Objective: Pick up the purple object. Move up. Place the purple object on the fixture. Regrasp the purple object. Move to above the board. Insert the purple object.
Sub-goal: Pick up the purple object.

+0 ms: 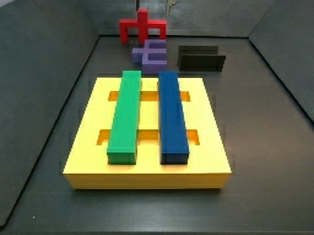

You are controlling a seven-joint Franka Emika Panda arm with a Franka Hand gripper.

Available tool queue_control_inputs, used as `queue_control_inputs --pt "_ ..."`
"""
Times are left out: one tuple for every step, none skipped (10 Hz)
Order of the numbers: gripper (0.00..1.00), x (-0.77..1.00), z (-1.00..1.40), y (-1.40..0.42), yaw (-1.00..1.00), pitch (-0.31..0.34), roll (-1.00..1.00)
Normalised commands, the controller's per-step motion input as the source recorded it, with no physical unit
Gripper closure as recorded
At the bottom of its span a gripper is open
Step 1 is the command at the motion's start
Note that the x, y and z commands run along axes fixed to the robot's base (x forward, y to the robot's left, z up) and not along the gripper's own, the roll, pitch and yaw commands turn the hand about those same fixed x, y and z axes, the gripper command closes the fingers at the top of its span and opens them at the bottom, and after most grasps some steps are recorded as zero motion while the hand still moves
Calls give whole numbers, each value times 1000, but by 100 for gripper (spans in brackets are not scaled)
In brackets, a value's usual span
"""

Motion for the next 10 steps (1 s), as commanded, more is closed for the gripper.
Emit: queue_control_inputs --pt "0 0 -354 -3 -1000 -69 -81" --pt "0 -3 -426 -3 -1000 -111 -79" --pt "0 0 -334 0 -1000 -44 -64" --pt "0 0 -286 -9 -1000 0 -47" --pt "0 0 -231 0 -1000 0 -17" --pt "0 0 -206 0 -1000 0 -17" --pt "0 0 -149 -17 -1000 0 0" --pt "0 0 -186 0 -1000 0 0" --pt "0 0 -200 0 -1000 0 0" --pt "0 0 -297 -109 -1000 0 0"
